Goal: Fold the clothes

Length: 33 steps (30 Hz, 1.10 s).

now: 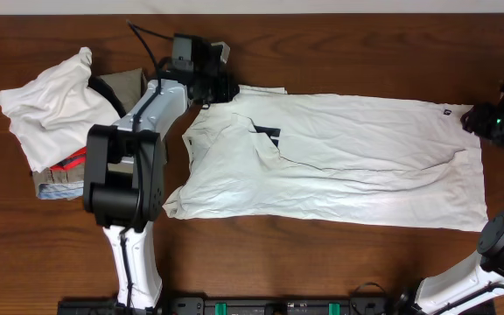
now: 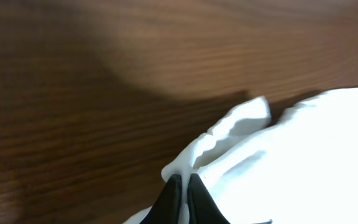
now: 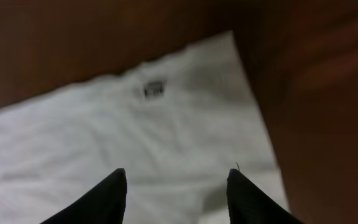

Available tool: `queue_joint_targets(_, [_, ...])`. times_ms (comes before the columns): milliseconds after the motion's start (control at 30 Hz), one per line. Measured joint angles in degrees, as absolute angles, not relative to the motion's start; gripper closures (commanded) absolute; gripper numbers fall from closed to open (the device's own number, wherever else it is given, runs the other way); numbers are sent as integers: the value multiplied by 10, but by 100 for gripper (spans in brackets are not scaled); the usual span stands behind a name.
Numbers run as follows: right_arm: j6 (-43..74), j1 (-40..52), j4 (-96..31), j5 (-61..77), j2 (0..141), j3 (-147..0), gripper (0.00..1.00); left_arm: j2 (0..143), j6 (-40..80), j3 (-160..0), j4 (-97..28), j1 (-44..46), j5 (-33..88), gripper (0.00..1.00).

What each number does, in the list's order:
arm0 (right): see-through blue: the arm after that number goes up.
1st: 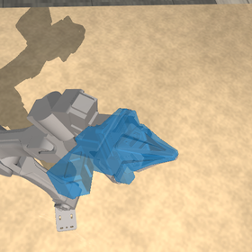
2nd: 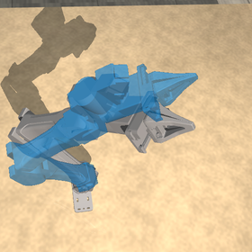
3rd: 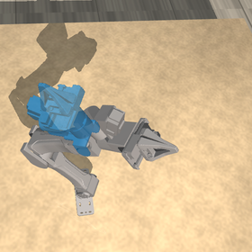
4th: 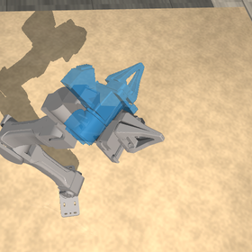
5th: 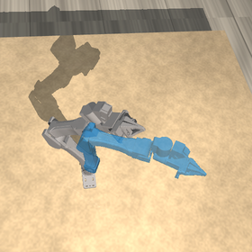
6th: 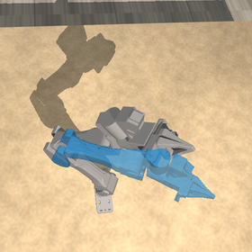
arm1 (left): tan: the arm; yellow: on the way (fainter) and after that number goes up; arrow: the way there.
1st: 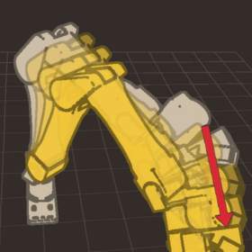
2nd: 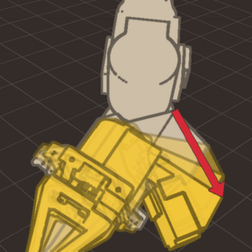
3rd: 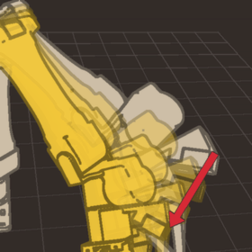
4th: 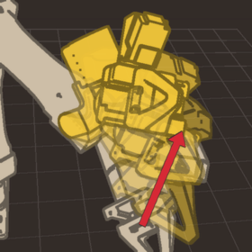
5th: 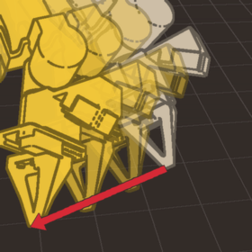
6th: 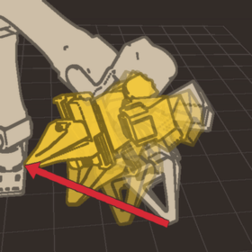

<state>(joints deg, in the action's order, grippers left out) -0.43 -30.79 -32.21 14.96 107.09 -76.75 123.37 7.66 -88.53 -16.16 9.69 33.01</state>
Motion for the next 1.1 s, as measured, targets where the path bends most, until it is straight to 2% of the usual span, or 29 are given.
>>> queue_joint_targets(200, [7, -308, -243, 150, 1081, -768, 44, 1220, 77, -885, -167, 99, 370, 94])
queue_joint_targets(500, [12, -308, -116, 149, 1192, -768, 37, 1220, 77, -885, -168, 99, 389, 94])
queue_joint_targets(833, [13, -308, -57, 150, 1229, -768, 35, 1220, 77, -885, -169, 99, 389, 94])
queue_joint_targets(900, [12, -308, -53, 150, 1231, -768, 40, 1220, 77, -885, -169, 99, 389, 94])
queue_joint_targets(933, [13, -308, -52, 150, 1232, -768, 47, 1220, 77, -885, -169, 99, 389, 94])
queue_joint_targets(1033, [10, -308, -52, 155, 1238, -768, 88, 1220, 77, -885, -169, 99, 389, 94])
queue_joint_targets(1100, [11, -308, -55, 157, 1240, -768, 98, 1220, 76, -885, -169, 98, 389, 94])
